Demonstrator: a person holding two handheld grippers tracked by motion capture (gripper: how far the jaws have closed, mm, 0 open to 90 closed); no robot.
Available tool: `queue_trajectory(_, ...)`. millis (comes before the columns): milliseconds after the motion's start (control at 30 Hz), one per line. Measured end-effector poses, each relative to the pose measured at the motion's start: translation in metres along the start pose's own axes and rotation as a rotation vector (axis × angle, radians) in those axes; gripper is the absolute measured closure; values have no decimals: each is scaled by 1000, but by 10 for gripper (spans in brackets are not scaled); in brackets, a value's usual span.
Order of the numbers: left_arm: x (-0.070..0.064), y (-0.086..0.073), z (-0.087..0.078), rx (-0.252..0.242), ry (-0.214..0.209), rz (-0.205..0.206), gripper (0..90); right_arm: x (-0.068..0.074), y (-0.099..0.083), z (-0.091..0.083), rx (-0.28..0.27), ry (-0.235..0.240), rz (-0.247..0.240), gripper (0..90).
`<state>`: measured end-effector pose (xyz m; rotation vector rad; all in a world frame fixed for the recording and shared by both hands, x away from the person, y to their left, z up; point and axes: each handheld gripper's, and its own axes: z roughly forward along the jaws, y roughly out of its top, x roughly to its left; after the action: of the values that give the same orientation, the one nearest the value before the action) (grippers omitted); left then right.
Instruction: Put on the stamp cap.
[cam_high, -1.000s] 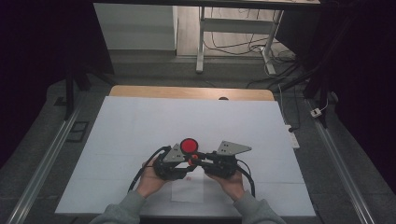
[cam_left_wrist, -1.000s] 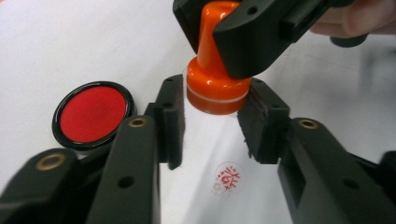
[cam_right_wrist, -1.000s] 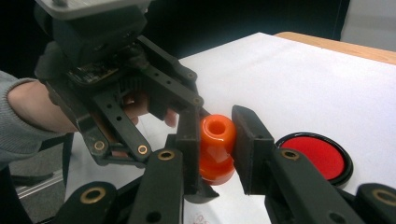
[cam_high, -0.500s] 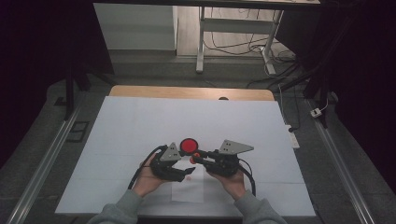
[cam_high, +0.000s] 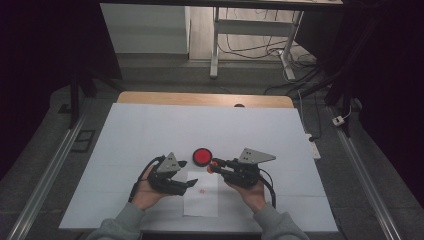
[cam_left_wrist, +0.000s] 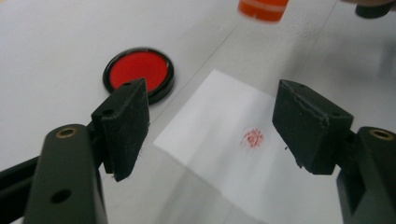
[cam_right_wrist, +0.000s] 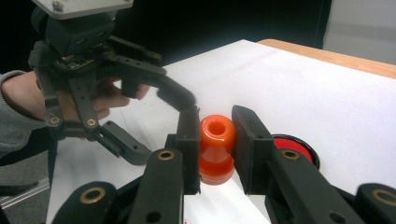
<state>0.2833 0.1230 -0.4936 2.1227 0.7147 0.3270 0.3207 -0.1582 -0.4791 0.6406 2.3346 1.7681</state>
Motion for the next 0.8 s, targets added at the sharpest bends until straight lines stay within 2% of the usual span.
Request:
queue_trajectory(500, 11, -46, -38, 15, 104, -76, 272, -10, -1, -7, 8, -41, -6, 725)
queue_trajectory(800, 14, -69, -63, -4, 150, -120, 268, -16, -2, -12, 9, -67, -3, 725)
